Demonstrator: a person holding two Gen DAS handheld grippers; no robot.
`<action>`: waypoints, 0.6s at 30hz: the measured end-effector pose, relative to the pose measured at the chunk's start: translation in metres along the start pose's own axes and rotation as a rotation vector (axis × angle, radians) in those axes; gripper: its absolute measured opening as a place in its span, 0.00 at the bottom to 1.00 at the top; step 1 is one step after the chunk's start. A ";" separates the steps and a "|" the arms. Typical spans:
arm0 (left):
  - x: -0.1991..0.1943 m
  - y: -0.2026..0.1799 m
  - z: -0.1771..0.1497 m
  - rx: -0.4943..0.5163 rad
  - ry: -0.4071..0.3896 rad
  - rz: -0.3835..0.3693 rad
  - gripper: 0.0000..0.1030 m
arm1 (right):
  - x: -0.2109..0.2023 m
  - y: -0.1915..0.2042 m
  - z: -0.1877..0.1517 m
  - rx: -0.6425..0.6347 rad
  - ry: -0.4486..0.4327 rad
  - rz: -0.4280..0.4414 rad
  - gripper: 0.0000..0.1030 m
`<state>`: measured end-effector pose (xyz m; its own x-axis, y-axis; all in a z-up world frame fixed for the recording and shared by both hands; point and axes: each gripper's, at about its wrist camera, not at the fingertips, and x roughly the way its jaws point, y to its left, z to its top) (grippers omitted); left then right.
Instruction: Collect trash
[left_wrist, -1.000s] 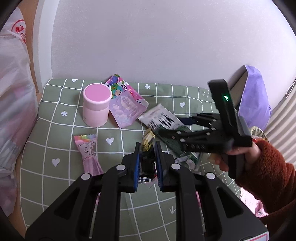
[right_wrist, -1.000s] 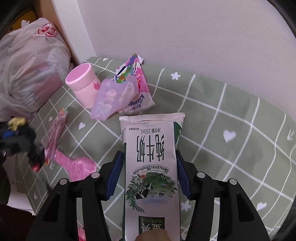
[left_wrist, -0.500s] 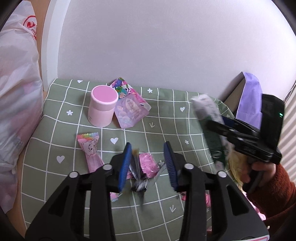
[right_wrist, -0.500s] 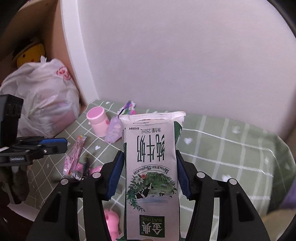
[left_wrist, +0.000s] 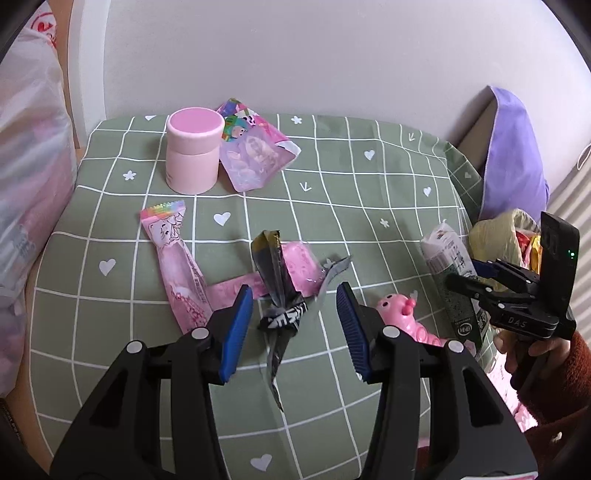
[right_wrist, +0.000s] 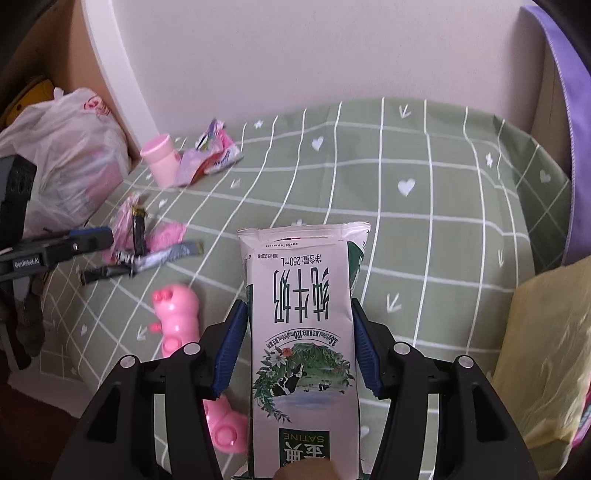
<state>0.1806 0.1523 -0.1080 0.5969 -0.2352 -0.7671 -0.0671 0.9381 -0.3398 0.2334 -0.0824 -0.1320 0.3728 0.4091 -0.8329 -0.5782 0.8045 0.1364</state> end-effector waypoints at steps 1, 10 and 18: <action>-0.001 0.000 -0.001 -0.002 -0.001 -0.001 0.44 | 0.002 0.001 -0.001 -0.001 0.018 0.006 0.51; -0.003 0.007 -0.010 -0.028 -0.003 -0.001 0.44 | 0.029 0.009 0.013 -0.046 0.116 0.020 0.53; -0.009 0.004 -0.014 0.001 -0.006 -0.003 0.44 | 0.030 0.017 0.030 -0.099 0.083 0.007 0.52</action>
<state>0.1640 0.1548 -0.1101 0.6018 -0.2363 -0.7629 -0.0646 0.9377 -0.3414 0.2561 -0.0436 -0.1383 0.3095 0.3745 -0.8741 -0.6512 0.7533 0.0922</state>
